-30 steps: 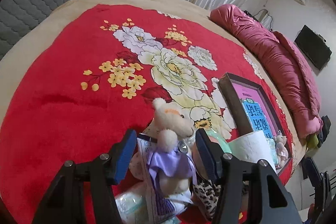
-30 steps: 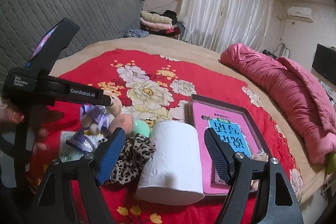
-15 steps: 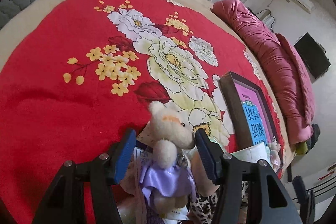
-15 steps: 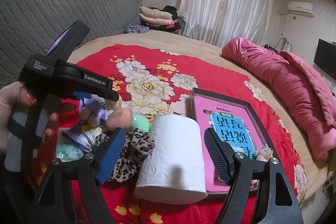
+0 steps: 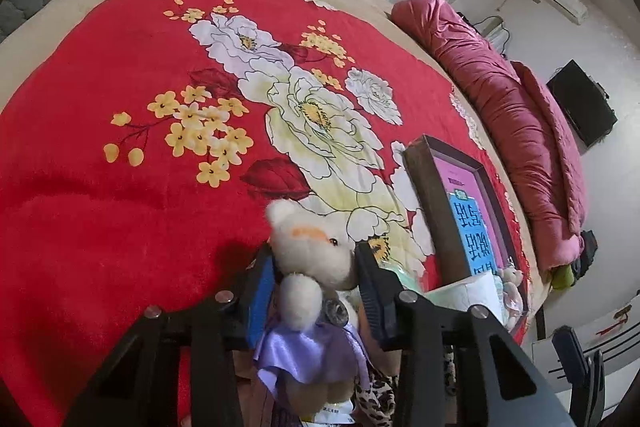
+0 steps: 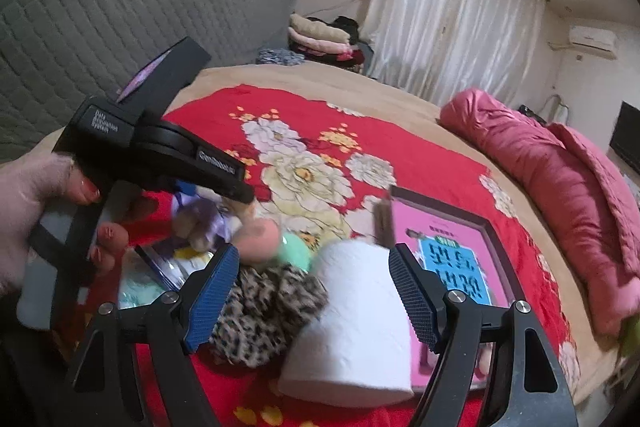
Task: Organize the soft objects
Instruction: 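Grasp the pink sponge with the right tool while the left holds the bear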
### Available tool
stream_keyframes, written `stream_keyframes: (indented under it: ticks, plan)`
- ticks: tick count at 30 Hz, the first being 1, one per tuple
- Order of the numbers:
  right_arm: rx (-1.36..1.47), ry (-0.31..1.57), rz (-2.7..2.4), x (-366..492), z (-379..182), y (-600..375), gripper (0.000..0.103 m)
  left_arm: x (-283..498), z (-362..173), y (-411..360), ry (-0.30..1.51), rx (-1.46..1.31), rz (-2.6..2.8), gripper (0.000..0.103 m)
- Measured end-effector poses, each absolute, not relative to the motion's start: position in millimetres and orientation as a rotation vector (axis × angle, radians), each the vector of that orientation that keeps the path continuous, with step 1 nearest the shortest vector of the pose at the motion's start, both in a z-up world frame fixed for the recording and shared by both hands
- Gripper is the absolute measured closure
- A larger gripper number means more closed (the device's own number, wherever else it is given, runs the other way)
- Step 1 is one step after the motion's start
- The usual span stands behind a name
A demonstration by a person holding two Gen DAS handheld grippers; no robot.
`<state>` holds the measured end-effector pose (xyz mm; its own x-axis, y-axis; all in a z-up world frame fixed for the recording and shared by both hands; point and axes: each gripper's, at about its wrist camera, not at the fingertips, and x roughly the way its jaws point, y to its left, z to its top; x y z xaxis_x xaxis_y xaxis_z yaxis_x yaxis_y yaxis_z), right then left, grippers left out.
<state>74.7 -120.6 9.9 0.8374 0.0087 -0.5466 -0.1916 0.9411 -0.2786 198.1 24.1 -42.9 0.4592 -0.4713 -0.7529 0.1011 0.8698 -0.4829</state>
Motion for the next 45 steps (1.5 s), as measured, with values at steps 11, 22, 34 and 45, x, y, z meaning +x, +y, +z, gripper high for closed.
stream_keyframes:
  ticks: [11,22,34,45]
  plan:
    - [-0.318,0.688,0.185,106,0,-93,0.024,188,-37,53,1.064,-0.494,-0.436,0.064]
    - [-0.362,0.790,0.127,144,-32,-79,0.029,182,-22,83,1.032,-0.533,-0.386,0.064]
    - [-0.346,0.799,0.084,156,-49,-81,0.063,181,-14,78,1.007,-0.523,-0.424,0.063]
    - [-0.161,0.805,0.189,132,-31,-104,0.063,179,-10,70,1.004,-0.481,-0.431,0.063]
